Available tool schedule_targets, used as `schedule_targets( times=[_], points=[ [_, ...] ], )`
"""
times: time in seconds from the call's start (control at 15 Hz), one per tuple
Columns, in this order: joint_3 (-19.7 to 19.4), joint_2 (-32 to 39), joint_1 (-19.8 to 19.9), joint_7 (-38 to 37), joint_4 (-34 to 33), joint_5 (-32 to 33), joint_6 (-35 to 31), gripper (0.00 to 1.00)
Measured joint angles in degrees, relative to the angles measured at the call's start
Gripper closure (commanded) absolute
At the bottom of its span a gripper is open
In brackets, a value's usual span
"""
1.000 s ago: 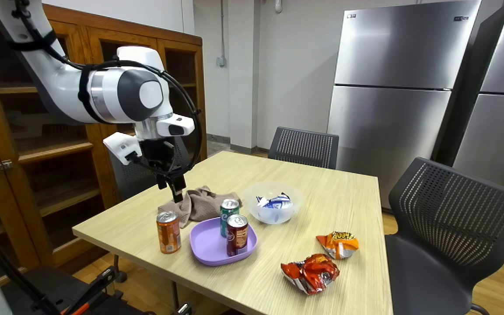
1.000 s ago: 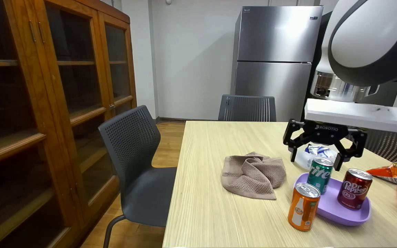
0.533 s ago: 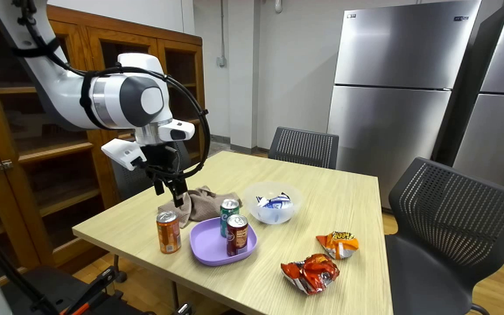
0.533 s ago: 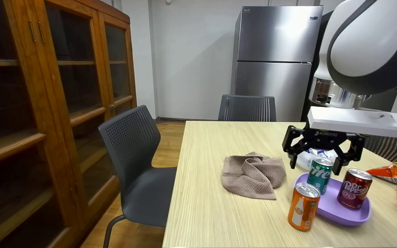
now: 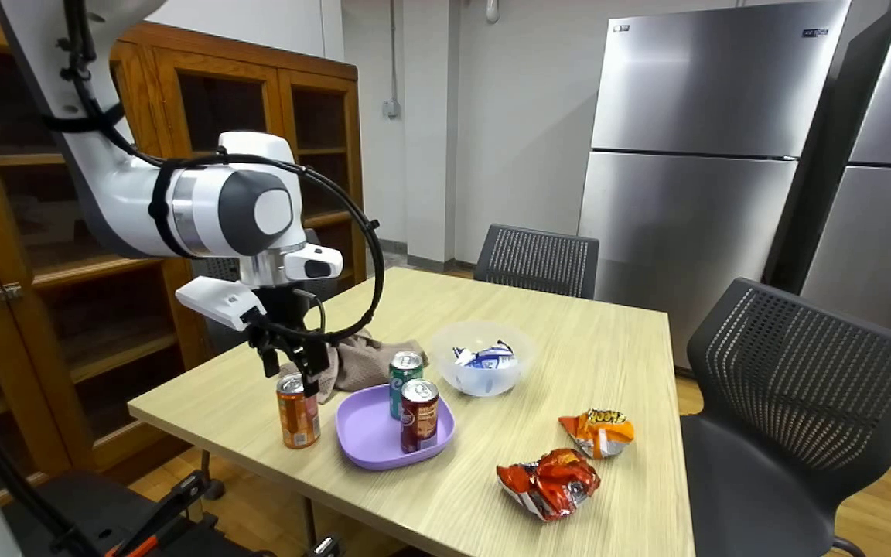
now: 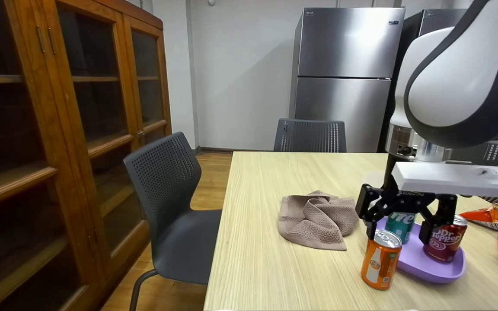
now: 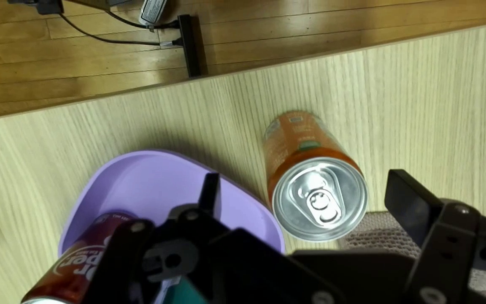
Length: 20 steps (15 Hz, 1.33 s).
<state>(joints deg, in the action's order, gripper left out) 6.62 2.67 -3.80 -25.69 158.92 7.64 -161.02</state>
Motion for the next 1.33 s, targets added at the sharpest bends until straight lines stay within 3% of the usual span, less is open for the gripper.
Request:
schedule_targets(
  times=[0.6, 0.67, 0.73, 1.0, 1.33],
  points=[
    [-1.2, 5.9, -1.3, 1.7, -3.8, -0.1, -0.7, 0.0],
    [-1.4, 6.6, -1.5, 1.8, -4.5, -0.1, -0.7, 0.11],
    [-1.6, 7.2, -1.7, 1.9, -5.1, -0.2, -0.7, 0.28],
    [-2.3, 9.4, -2.2, 2.8, -7.0, -0.5, -0.7, 0.59],
    [-3.0, 9.7, -2.4, 4.1, -7.5, -0.6, -0.7, 0.62]
  ],
)
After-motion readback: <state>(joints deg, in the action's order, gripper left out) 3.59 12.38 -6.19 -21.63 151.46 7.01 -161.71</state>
